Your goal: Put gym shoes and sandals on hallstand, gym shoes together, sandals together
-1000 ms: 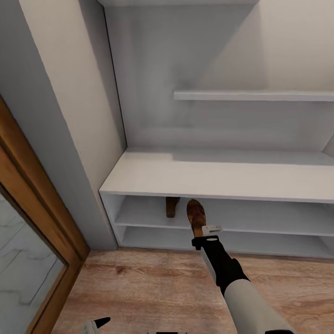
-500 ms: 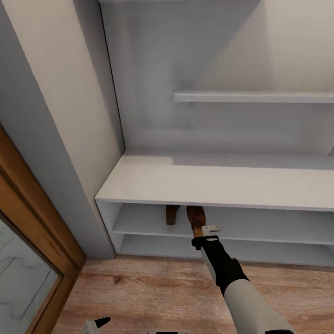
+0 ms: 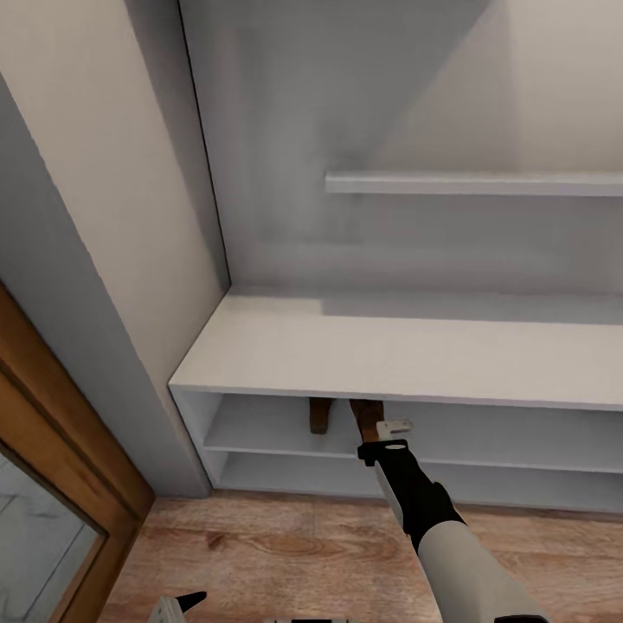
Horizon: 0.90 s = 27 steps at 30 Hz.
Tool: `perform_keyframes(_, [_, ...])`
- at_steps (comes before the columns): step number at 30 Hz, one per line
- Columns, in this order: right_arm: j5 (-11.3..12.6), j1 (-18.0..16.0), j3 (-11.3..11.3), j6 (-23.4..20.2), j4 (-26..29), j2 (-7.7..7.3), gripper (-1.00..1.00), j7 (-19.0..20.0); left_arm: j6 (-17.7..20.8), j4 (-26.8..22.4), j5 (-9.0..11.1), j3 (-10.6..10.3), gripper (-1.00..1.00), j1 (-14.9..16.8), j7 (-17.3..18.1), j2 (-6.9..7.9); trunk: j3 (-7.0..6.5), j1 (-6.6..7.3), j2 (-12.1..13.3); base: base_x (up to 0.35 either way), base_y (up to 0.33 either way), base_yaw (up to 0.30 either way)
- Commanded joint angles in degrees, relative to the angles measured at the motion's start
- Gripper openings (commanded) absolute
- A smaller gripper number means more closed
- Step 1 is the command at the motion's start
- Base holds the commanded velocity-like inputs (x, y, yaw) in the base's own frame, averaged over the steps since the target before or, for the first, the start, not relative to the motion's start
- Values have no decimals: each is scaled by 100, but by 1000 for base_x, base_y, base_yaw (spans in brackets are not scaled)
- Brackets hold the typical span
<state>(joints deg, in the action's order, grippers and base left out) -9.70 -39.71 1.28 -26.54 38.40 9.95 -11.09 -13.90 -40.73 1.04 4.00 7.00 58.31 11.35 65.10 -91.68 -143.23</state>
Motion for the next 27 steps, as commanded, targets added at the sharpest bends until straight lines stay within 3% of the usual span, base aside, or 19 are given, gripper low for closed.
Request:
perform_keyframes(1, [-41, -2, 13, -37, 9, 5, -100, 0, -13, 4, 7, 8, 100, 3, 22, -1, 5, -2, -2, 176, 0, 0])
perform_keyframes(27, [-41, -2, 13, -39, 10, 5, -100, -1, -8, 4, 9, 15, 100, 3, 22, -1, 5, -2, -2, 104, 19, 0])
